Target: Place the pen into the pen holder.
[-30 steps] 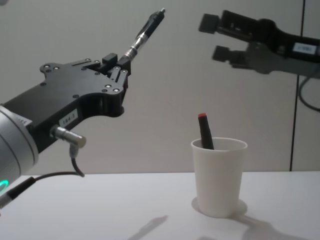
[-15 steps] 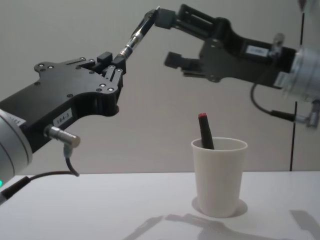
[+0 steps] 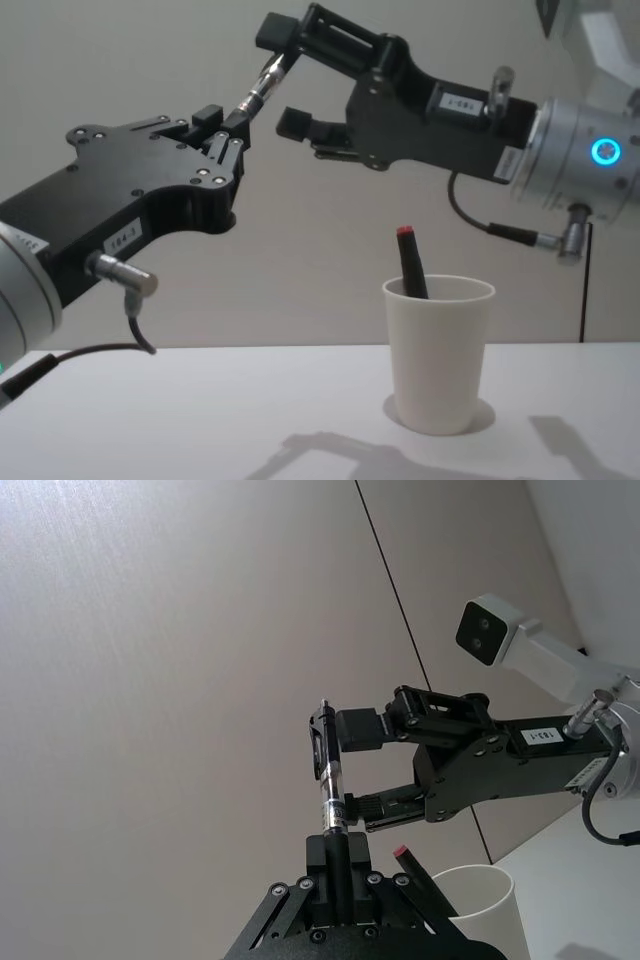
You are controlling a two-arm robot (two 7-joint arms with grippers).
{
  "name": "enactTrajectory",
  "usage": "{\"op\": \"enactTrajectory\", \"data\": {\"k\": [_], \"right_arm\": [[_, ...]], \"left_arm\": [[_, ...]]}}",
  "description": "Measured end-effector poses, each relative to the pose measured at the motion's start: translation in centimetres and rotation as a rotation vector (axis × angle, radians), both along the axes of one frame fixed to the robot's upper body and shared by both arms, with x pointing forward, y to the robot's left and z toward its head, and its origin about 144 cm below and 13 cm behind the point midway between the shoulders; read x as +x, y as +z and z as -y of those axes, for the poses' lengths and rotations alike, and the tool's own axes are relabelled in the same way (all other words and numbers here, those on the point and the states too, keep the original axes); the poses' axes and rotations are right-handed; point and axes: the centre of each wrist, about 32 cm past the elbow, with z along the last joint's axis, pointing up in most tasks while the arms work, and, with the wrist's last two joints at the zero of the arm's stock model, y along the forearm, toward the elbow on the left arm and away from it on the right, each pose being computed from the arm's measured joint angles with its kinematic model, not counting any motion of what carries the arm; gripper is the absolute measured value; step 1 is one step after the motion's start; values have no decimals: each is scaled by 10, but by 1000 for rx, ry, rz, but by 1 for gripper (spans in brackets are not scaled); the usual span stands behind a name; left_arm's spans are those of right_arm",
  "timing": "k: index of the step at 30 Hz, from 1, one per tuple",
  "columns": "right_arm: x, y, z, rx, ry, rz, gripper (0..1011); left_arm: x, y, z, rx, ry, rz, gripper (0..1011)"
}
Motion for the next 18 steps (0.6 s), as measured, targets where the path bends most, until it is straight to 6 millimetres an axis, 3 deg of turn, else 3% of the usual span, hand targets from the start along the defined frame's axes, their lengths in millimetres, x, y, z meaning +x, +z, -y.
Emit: {"op": "enactTrajectory", "data": {"k": [18], "right_arm": [[-5,-1,-9,-20,-48,-4,1001]], "left_arm": [[0,0,0,0,0,0,123]]}}
